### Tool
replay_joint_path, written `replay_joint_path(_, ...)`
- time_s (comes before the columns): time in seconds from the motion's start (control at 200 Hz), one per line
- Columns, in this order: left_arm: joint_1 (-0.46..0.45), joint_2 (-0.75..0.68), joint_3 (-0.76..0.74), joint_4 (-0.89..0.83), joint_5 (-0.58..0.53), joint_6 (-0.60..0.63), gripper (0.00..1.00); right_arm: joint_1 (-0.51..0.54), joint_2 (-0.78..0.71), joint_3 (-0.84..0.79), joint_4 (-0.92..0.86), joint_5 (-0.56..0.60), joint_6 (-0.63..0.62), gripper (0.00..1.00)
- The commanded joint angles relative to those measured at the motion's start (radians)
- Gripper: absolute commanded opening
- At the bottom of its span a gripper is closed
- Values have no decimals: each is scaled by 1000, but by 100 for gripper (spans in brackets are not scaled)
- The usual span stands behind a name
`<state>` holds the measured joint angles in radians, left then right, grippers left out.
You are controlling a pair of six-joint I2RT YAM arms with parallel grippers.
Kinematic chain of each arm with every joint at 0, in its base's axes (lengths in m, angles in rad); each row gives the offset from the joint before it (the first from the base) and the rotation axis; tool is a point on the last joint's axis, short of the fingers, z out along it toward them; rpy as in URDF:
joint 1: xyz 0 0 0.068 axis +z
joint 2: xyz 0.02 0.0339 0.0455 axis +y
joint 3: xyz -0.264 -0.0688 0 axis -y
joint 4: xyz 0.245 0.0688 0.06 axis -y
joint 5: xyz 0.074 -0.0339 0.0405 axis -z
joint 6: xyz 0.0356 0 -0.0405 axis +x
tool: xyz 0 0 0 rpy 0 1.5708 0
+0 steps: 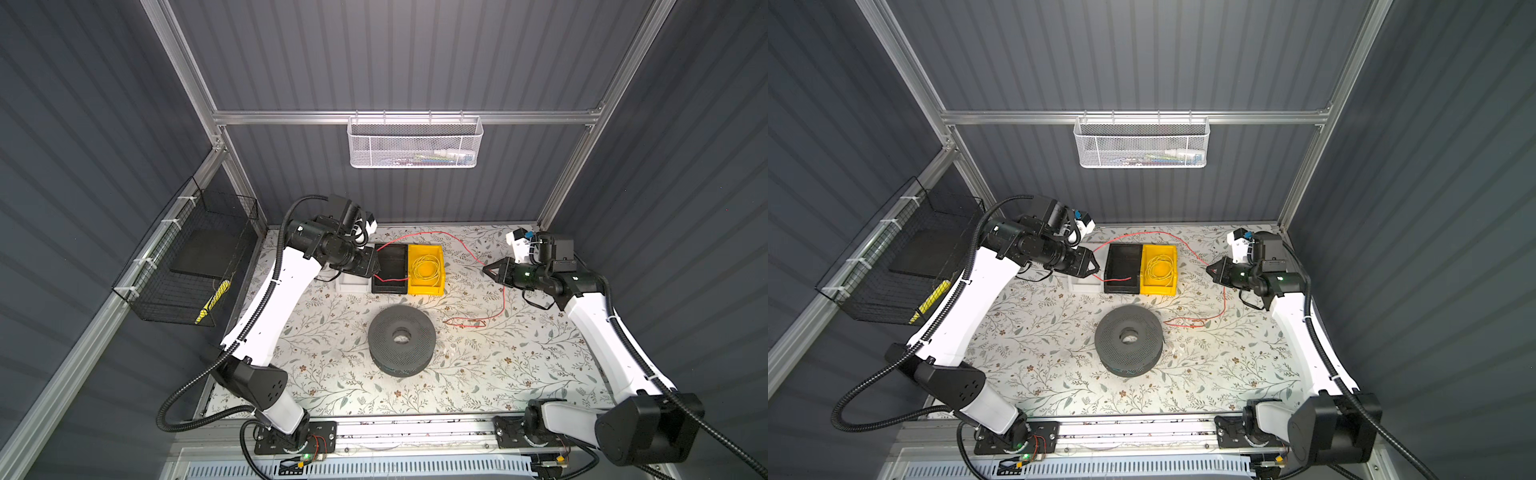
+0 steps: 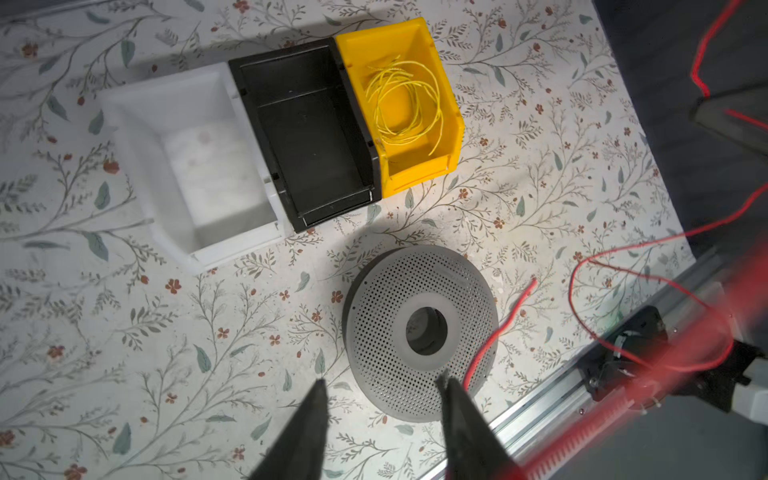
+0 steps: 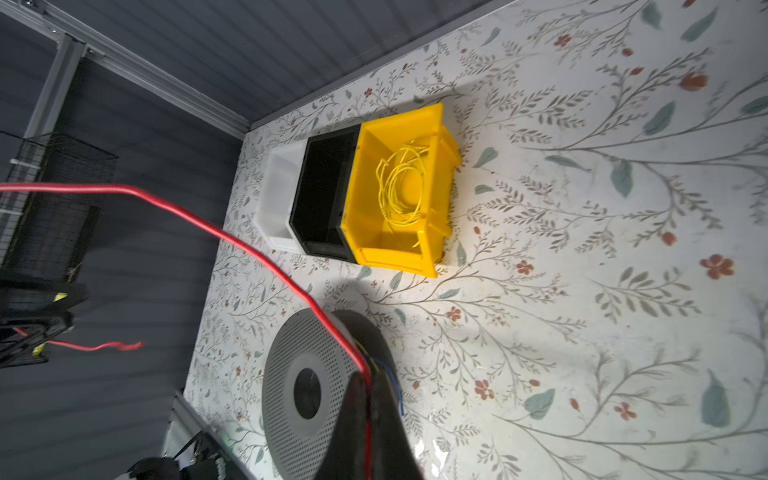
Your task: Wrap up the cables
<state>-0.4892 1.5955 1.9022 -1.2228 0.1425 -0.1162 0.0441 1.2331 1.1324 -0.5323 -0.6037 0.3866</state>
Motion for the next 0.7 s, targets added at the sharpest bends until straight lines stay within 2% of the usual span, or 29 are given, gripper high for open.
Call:
replay_joint_path(0.0, 3, -123, -106, 147, -46, -64, 62, 0, -30, -27, 55, -103, 112, 0)
replay_joint_path(0.045, 3, -188, -176, 232, -30, -97, 72, 1, -33, -40, 78, -107, 142, 0)
replay_joint_path(0.065, 3, -214, -205, 266, -24, -112, 74, -1, -30, -50, 96, -113, 159, 0)
replay_joint_path(0.165, 3, -341, -346, 411, 23, -228, 75, 0, -34, -89, 184, -117, 235, 0)
replay_joint_path(0.29, -1, -489, -584, 661, 74, -512, 75, 8, -53, -133, 252, -68, 297, 0)
replay_joint_path(0.35, -19, -537, -673, 778, 70, -639, 72, 15, -59, -143, 268, -35, 309, 0)
replay_joint_path(0.395, -67, -550, -699, 812, 26, -693, 72, 20, -63, -156, 284, -17, 326, 0)
replay_joint_path(0.47, -171, -522, -656, 758, -101, -687, 71, 30, -64, -175, 323, -2, 358, 0)
replay_joint_path(0.585, -313, -455, -564, 720, -199, -635, 73, 49, -51, -185, 349, 38, 374, 0)
replay_joint_path(0.695, -458, -405, -536, 708, -365, -608, 73, 52, -37, -203, 409, 32, 417, 0)
